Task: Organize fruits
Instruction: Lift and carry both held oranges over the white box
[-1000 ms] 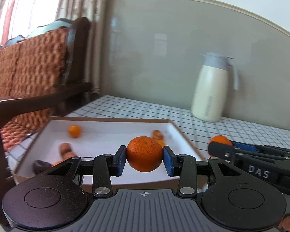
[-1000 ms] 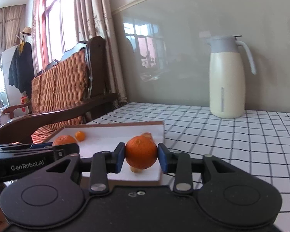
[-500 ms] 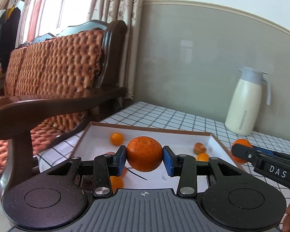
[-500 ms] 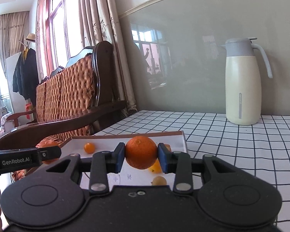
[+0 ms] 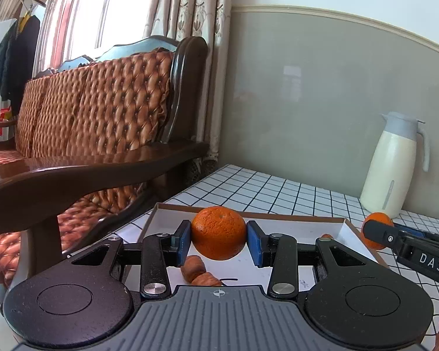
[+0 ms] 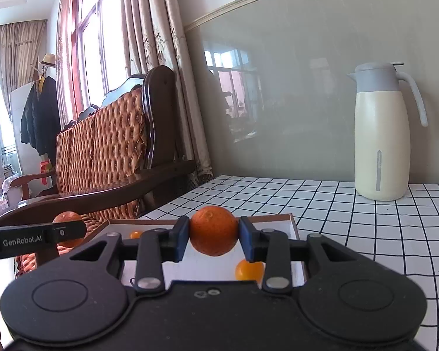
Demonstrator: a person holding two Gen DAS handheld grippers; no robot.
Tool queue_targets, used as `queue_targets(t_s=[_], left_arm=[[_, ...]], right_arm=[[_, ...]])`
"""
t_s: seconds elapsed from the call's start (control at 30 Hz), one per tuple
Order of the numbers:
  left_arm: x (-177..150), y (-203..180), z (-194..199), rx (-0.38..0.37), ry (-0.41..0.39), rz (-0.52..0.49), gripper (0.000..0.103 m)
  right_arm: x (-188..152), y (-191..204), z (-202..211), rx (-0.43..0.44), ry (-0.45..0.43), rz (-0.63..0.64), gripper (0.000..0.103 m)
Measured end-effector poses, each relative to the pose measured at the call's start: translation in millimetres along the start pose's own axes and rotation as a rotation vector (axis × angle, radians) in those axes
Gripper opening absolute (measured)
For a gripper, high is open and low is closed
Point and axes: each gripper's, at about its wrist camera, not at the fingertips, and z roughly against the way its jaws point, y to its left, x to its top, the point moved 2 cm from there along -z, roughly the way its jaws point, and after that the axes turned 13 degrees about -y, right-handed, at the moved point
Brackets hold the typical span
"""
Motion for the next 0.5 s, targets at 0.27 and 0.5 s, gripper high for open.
queue_targets(t_s=[0.27,0.5], left_arm=[[-0.1,1.1,-16.6,0.012,0.013,0.002,0.041],[0.0,-0.3,-32.0,0.029,0.019,0.009,0.041]], right_arm=[[3.0,4.3,-18.8,0.002,-0.001,0.003,0.028],[3.5,4.4,-34.7,-0.001,-0.002,0.002,0.028]])
